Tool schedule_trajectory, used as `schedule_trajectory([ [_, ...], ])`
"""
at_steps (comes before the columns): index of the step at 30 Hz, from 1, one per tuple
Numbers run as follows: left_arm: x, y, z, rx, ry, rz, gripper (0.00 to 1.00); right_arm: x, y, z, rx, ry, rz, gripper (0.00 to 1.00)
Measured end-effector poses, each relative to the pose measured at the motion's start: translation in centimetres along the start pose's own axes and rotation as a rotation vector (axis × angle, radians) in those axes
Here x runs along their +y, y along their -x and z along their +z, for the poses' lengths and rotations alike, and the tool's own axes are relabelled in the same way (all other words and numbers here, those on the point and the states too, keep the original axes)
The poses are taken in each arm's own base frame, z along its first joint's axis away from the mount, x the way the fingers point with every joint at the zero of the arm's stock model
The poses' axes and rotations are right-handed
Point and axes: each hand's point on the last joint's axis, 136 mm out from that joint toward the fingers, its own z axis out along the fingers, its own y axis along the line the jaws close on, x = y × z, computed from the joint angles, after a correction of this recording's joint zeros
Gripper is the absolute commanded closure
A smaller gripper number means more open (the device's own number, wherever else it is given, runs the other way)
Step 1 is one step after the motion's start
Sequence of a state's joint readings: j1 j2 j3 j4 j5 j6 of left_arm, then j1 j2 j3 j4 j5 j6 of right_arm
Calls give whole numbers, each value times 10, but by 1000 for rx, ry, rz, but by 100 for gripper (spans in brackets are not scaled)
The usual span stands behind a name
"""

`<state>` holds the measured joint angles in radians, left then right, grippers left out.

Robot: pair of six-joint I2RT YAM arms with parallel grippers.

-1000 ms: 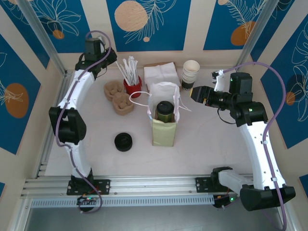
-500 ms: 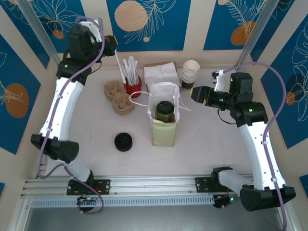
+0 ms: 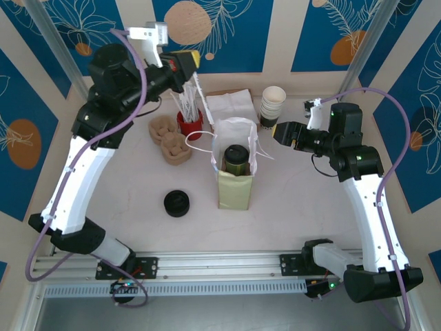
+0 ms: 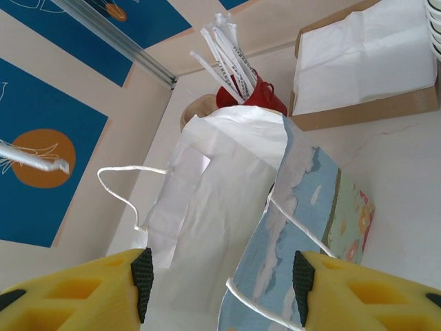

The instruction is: Pack the takeout coffee

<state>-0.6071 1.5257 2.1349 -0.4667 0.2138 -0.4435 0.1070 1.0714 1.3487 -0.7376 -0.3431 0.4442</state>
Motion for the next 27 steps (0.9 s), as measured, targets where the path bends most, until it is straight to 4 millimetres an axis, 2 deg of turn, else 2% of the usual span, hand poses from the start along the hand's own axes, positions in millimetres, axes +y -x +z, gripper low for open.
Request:
schedule_trajectory([
  [3,-18,-22,13,45,-56,-26,98,0,1,0,-4,2,-2,41],
  [8,-33,-76,34,158,-105,-60,99,0,1,-1,-7,-2,-3,41],
  [11,-33,-116,43,239,-106,-82,99,0,1,-1,-9,-2,-4,41],
  [16,-20,-179,50,373,-69,-113,98,1,2,-2,-14,-3,-7,41],
  [17,-18,-187,50,391,-63,-115,96,1,2,-2,-15,-2,-8,41],
  [18,-16,-195,48,408,-58,-119,88,1,3,-3,-18,-1,-10,41],
  [20,-15,-204,45,425,-51,-121,65,1,3,-2,-20,0,-11,41],
  [22,-16,-206,39,429,-42,-108,52,1,3,-2,-20,0,-8,41],
  [27,-7,-190,24,424,51,-55,46,0,3,-1,-19,0,0,41],
])
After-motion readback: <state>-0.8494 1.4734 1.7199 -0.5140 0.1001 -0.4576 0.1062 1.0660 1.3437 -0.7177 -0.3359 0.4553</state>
